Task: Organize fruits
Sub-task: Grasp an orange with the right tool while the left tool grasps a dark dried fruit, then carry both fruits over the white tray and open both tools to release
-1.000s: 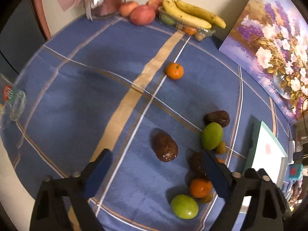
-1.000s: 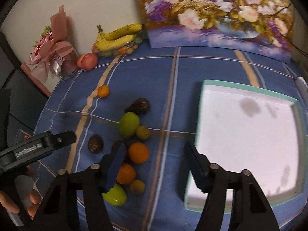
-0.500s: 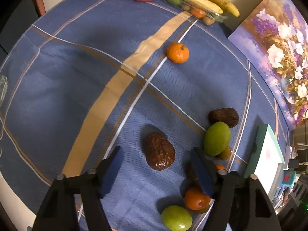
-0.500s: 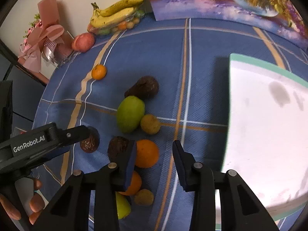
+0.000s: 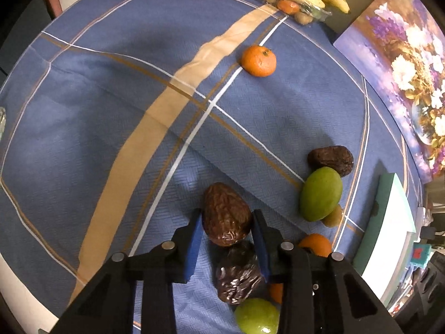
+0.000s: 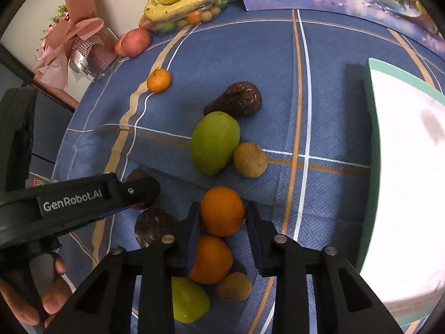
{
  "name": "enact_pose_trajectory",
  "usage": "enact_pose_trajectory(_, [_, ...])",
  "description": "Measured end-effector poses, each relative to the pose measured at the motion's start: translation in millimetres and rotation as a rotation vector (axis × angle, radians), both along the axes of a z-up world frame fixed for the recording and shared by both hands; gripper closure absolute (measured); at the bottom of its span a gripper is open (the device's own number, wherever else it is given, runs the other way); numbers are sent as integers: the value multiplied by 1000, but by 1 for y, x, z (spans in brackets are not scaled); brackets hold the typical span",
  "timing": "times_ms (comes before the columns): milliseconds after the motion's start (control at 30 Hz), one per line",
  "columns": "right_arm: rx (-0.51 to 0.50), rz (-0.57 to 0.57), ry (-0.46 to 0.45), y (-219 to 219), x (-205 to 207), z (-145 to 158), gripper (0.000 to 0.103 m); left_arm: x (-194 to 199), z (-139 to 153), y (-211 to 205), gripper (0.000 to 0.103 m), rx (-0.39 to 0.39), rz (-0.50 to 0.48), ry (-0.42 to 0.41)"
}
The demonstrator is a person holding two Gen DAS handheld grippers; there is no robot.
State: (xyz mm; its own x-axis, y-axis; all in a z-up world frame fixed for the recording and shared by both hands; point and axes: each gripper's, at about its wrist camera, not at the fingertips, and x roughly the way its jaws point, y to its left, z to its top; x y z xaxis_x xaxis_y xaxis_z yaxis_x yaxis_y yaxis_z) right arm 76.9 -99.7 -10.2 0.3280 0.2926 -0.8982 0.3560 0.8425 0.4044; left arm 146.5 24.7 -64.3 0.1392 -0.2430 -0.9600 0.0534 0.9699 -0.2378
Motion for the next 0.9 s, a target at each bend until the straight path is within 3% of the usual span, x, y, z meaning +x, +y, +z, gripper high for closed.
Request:
enact_pose_trajectory(533, [-115, -84, -52, -34, -24, 46, 70, -44, 63, -20, 66, -59, -70, -133])
enact_pose_trajectory(900, [-182, -277, 24, -110, -66, 51, 70, -59, 66, -62, 66, -66, -166, -128])
